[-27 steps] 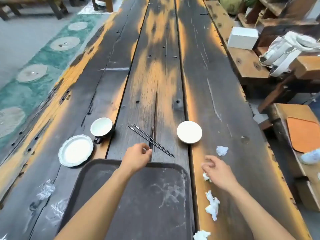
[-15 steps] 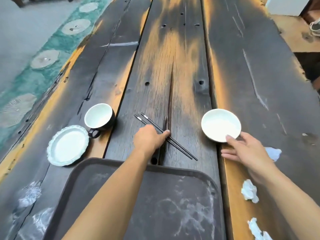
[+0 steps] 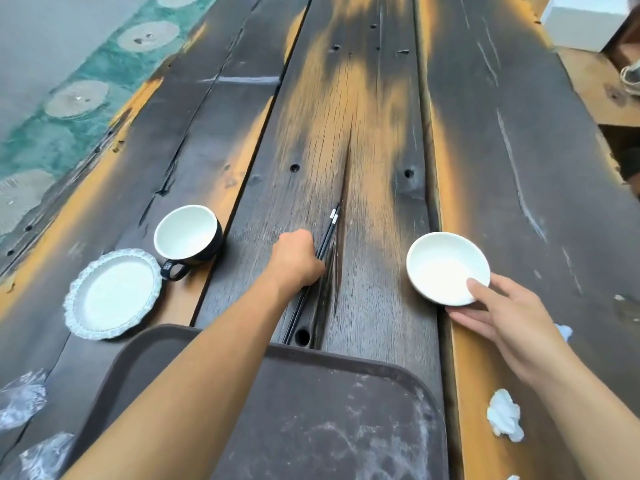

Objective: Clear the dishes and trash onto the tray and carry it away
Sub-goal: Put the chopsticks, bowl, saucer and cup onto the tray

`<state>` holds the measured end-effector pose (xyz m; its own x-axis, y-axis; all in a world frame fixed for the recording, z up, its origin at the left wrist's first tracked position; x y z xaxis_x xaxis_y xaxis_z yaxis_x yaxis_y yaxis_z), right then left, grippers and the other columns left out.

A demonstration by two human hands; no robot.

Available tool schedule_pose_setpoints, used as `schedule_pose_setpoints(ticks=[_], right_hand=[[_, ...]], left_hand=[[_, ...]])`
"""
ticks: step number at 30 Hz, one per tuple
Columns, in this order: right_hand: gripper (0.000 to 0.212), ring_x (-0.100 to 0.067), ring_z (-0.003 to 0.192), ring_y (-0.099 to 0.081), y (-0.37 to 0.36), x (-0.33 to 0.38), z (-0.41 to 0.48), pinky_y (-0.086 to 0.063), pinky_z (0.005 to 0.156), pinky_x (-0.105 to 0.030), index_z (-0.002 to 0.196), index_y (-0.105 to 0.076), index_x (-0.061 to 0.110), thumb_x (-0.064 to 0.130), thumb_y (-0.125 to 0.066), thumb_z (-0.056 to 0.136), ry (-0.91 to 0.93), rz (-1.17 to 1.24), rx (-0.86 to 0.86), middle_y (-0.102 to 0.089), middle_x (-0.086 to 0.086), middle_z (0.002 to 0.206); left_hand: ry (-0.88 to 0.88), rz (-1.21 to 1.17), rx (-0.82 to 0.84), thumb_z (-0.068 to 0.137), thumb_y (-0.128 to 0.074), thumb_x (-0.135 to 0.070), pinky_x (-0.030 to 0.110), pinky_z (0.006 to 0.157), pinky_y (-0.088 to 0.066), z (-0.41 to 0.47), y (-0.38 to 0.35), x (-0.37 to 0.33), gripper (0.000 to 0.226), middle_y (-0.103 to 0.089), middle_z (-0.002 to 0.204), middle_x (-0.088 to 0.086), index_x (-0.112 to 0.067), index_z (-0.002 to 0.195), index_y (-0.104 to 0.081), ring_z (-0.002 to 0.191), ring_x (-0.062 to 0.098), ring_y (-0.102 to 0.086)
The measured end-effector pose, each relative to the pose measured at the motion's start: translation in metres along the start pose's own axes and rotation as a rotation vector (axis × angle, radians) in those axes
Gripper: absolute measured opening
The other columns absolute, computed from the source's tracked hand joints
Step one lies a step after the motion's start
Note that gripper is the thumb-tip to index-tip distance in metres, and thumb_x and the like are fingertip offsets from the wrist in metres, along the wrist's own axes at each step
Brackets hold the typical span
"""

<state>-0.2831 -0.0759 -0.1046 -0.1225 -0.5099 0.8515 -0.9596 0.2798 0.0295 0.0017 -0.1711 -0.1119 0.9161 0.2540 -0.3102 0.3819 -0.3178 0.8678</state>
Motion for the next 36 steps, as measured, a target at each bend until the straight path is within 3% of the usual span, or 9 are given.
schedule_pose_setpoints(ticks=[2, 5, 8, 14, 18, 21, 25, 30, 36], right_hand=[[0.037, -0.028, 0.089, -0.076, 0.003, -0.001, 0.001, -0.061, 0.078, -0.034, 0.135, -0.054, 0.008, 0.013, -0.057, 0.099, -0.031, 0.030, 0.008, -0.067, -0.012, 0.121], [0.035, -0.027, 0.088, -0.076, 0.005, -0.003, 0.002, -0.059, 0.081, -0.036, 0.133, -0.055, 0.006, 0.013, -0.057, 0.099, -0.056, 0.041, 0.009, -0.069, -0.016, 0.116], [0.034, -0.027, 0.088, -0.076, 0.005, -0.004, 0.002, -0.060, 0.080, -0.035, 0.132, -0.056, 0.003, 0.013, -0.058, 0.099, -0.058, 0.057, 0.017, -0.069, -0.018, 0.116], [0.025, -0.024, 0.087, -0.076, 0.002, 0.000, -0.001, -0.061, 0.076, -0.031, 0.123, -0.060, 0.003, 0.007, -0.055, 0.099, -0.054, 0.053, -0.006, -0.071, -0.017, 0.111], [0.022, -0.026, 0.083, -0.076, -0.001, 0.003, -0.006, -0.062, 0.072, -0.030, 0.118, -0.061, 0.003, 0.000, -0.054, 0.098, -0.054, 0.072, -0.062, -0.071, -0.016, 0.105], [0.026, -0.027, 0.088, -0.074, -0.001, 0.001, -0.012, -0.062, 0.072, -0.029, 0.122, -0.060, -0.005, -0.003, -0.053, 0.097, -0.061, 0.066, -0.114, -0.070, -0.017, 0.106], [0.018, -0.027, 0.091, -0.075, 0.000, 0.000, -0.026, -0.061, 0.075, -0.030, 0.110, -0.063, -0.001, -0.005, -0.052, 0.097, -0.053, 0.096, -0.109, -0.069, -0.017, 0.114], [0.030, -0.026, 0.096, -0.074, 0.002, 0.006, -0.052, -0.060, 0.081, -0.034, 0.127, -0.058, -0.006, -0.002, -0.053, 0.098, -0.080, 0.076, -0.109, -0.068, -0.016, 0.120], [0.032, -0.020, 0.091, -0.075, -0.005, 0.009, -0.102, -0.060, 0.080, -0.033, 0.129, -0.057, -0.006, -0.003, -0.053, 0.097, -0.078, 0.103, -0.126, -0.071, -0.005, 0.107]], left_hand=[[-0.033, 0.021, 0.004, 0.077, -0.059, -0.004, 0.036, 0.072, -0.056, 0.001, 0.000, -0.002, 0.009, -0.066, 0.083, 0.012, -0.006, 0.083, -0.065, 0.085, 0.033, -0.063], [-0.063, 0.059, -0.011, 0.080, -0.059, -0.003, 0.037, 0.079, -0.055, 0.000, 0.001, -0.006, 0.018, -0.066, 0.096, 0.015, -0.005, 0.097, -0.066, 0.094, 0.036, -0.062], [-0.089, 0.142, -0.049, 0.083, -0.058, -0.004, 0.036, 0.070, -0.048, -0.006, 0.002, -0.015, 0.006, -0.063, 0.101, 0.020, -0.005, 0.089, -0.055, 0.098, 0.040, -0.062], [-0.138, 0.217, -0.049, 0.086, -0.057, -0.007, 0.035, 0.068, -0.043, -0.011, 0.005, -0.019, 0.011, -0.061, 0.098, 0.018, -0.011, 0.086, -0.047, 0.097, 0.039, -0.062], [-0.222, 0.268, -0.076, 0.086, -0.057, -0.010, 0.036, 0.069, -0.043, -0.012, 0.007, -0.012, 0.006, -0.063, 0.107, 0.018, -0.010, 0.091, -0.055, 0.098, 0.040, -0.062], [-0.278, 0.274, -0.036, 0.088, -0.055, -0.012, 0.040, 0.076, -0.049, -0.015, 0.009, -0.003, 0.017, -0.064, 0.107, 0.018, -0.006, 0.102, -0.061, 0.100, 0.039, -0.062], [-0.379, 0.216, -0.022, 0.093, -0.051, -0.013, 0.033, 0.075, -0.041, -0.029, 0.012, 0.010, 0.020, -0.065, 0.106, 0.016, -0.005, 0.106, -0.064, 0.102, 0.035, -0.059], [-0.490, 0.168, -0.029, 0.095, -0.052, -0.016, 0.034, 0.075, -0.041, -0.056, 0.020, 0.036, 0.017, -0.066, 0.100, 0.011, -0.008, 0.103, -0.065, 0.096, 0.032, -0.060], [-0.677, 0.251, -0.035, 0.096, -0.050, -0.018, 0.040, 0.075, -0.043, -0.101, 0.027, 0.059, 0.015, -0.060, 0.098, 0.011, -0.007, 0.101, -0.060, 0.090, 0.035, -0.059]])
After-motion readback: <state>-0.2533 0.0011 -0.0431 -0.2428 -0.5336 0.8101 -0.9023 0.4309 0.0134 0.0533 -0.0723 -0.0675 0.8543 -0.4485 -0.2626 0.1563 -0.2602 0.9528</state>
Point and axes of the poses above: each hand's wrist, its own z-axis towards the middle knuckle, its own y-axis out of the back of the hand, x = y × z, the point moved 2 cm from there along z, towards the middle knuckle
